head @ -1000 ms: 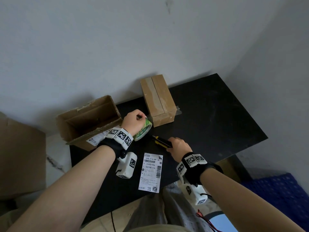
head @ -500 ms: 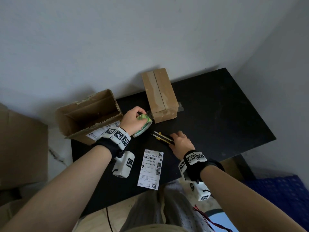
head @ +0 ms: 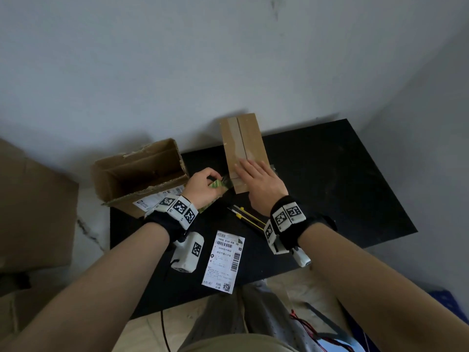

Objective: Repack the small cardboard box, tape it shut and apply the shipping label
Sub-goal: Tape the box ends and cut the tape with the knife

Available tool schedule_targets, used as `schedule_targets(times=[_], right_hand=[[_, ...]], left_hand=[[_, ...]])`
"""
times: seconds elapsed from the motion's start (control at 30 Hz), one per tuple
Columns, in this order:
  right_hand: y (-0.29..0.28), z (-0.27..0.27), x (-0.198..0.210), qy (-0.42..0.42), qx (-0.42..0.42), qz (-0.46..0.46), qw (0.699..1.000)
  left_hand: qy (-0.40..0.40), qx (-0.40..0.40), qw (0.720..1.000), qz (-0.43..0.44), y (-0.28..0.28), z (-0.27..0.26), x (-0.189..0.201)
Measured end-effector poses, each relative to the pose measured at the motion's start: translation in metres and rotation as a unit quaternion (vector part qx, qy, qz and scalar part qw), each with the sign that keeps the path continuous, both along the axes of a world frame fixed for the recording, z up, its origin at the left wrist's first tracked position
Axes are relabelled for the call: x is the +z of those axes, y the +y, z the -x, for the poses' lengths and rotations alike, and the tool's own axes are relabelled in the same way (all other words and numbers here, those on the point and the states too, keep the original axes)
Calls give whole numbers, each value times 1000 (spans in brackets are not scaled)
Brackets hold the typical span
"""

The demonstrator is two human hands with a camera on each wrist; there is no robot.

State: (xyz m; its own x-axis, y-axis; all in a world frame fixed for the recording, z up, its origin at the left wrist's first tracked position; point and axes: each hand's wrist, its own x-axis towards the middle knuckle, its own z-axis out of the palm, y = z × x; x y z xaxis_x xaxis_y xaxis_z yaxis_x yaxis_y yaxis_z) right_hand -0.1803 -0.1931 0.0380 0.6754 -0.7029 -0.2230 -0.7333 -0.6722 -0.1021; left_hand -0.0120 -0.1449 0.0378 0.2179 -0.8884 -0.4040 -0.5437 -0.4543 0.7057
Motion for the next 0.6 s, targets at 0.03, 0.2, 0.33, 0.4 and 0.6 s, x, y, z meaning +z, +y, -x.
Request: schedule_targets(times=[0.03, 0.2, 0.33, 0.4, 0.6], right_hand=[[0, 1, 0, 5, 4, 4, 1000], [-2, 6, 0, -1, 15, 3, 1000], [-4, 6, 0, -7, 24, -5, 1000], [-5, 6, 0, -7, 25, -10, 1000], [-6, 10, -2, -24, 17, -21, 999]], left_hand=[[-6, -6, 1000, 5, 0, 0, 0], [-72, -21, 997, 12, -1, 6, 2], [-106, -44, 993, -5, -2, 8, -1], [-120, -46, 992, -7, -3, 9, -2], [-91, -36, 995, -2, -3, 9, -7]])
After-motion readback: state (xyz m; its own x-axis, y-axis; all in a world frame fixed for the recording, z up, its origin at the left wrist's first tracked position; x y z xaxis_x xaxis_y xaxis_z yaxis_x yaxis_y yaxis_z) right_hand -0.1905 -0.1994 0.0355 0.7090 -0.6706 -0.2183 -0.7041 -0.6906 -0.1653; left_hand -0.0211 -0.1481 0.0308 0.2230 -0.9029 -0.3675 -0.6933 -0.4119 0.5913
